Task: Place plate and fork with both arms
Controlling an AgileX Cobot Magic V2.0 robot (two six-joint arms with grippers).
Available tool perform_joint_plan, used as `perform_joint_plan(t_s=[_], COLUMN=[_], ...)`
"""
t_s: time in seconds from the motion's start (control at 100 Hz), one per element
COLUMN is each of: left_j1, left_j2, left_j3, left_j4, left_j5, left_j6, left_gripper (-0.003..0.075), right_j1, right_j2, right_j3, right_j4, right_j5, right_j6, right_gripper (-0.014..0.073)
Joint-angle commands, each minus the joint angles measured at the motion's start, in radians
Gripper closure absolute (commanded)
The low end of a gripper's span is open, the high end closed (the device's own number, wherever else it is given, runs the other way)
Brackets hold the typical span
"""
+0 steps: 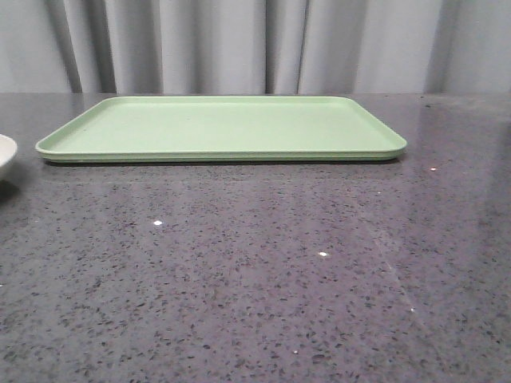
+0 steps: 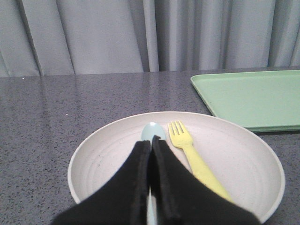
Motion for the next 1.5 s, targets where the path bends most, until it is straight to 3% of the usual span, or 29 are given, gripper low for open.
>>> perform_joint_plan(t_s=[0.0, 0.22, 0.42, 0.58, 0.69, 0.85, 0.97, 1.13, 1.2, 1.37, 1.49], left_j1=[0.003, 0.003, 0.003, 0.003, 0.003, 0.001, 0.001, 0.001, 0.001, 0.001, 0.001], left_j2=[-0.033, -0.031, -0.031, 0.013, 0.085, 0.218, 0.34, 0.478, 0.527, 0.601, 0.609], left_j3=[0.012, 0.012, -0.031, -0.183, -0.303, -0.483, -0.6, -0.711, -0.728, -0.732, -0.732], left_j4=[-0.002, -0.002, -0.004, -0.004, -0.004, -0.006, -0.01, -0.027, -0.05, -0.111, -0.111], left_j5=[-0.085, -0.163, -0.151, 0.032, 0.133, 0.286, 0.382, 0.432, 0.412, 0.368, 0.349], left_j6=[0.001, 0.001, 0.001, 0.001, 0.001, 0.001, 0.001, 0.001, 0.001, 0.001, 0.001], left_gripper=[0.0741, 0.0741, 0.0741, 0.0741, 0.0741, 0.0741, 0.0741, 0.073, 0.067, 0.0392, 0.0264], right_j1=[-0.004, -0.004, -0.004, -0.004, -0.004, -0.004, -0.004, -0.004, -0.004, -0.004, -0.004], right_j2=[-0.021, -0.021, -0.021, 0.02, 0.087, 0.204, 0.304, 0.447, 0.503, 0.595, 0.624], right_j3=[-0.006, -0.006, -0.023, -0.125, -0.212, -0.348, -0.466, -0.613, -0.667, -0.741, -0.752], right_j4=[-0.01, -0.01, -0.01, -0.01, 0.003, 0.02, 0.032, 0.043, 0.044, 0.045, 0.045], right_j5=[-0.098, -0.188, -0.211, -0.002, 0.101, 0.157, 0.275, 0.415, 0.461, 0.494, 0.493], right_j6=[-0.01, -0.01, -0.01, -0.01, -0.01, -0.01, -0.01, -0.01, -0.01, -0.01, -0.01], right_gripper=[0.0558, 0.0558, 0.0556, 0.0573, 0.0666, 0.065, 0.065, 0.0611, 0.0543, 0.0309, 0.0167])
